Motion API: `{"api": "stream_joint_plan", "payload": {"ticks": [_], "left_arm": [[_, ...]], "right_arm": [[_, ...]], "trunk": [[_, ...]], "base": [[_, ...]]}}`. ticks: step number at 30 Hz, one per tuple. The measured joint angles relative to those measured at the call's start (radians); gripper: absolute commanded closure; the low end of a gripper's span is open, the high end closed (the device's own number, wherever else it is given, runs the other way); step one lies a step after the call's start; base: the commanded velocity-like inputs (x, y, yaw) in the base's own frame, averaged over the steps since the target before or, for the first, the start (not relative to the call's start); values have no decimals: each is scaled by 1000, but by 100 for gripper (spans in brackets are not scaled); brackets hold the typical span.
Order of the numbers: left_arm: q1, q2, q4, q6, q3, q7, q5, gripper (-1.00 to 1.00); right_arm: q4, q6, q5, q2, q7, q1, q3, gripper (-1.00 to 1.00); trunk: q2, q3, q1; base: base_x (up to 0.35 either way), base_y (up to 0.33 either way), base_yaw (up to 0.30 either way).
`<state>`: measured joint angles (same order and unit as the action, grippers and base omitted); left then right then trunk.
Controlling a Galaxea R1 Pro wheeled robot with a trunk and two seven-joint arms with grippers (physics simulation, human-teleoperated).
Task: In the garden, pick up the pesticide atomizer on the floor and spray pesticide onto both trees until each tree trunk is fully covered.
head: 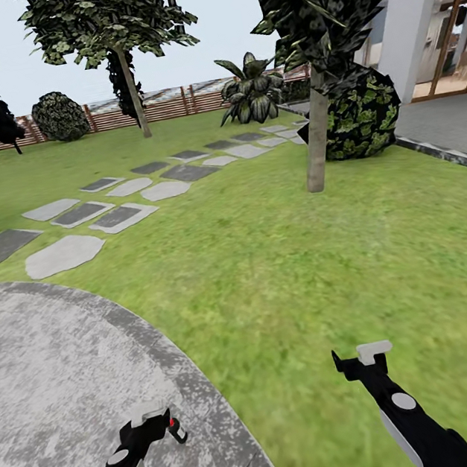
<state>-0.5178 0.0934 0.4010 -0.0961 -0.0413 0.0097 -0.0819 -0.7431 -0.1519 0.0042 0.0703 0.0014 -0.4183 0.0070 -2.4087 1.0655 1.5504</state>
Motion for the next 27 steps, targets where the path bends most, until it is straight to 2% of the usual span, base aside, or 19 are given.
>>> {"api": "stream_joint_plan", "payload": {"ticks": [5, 16, 23, 27], "left_arm": [[2, 0, -3, -32, 0, 0, 0, -100], [3, 0, -9, -36, 0, 0, 0, -100], [3, 1, -10, -37, -1, 0, 0, -100], [3, 2, -10, -37, -2, 0, 0, -100]], "right_arm": [[0, 0, 0, 0, 0, 0, 0, -100], [0, 0, 0, 0, 0, 0, 0, -100], [0, 0, 0, 0, 0, 0, 0, -100], [0, 0, 0, 0, 0, 0, 0, -100]], "trunk": [[0, 0, 0], [0, 0, 0], [0, 0, 0], [0, 0, 0]], "base": [[-3, -10, 0], [0, -165, 0], [0, -33, 1], [0, -4, 130]]}}
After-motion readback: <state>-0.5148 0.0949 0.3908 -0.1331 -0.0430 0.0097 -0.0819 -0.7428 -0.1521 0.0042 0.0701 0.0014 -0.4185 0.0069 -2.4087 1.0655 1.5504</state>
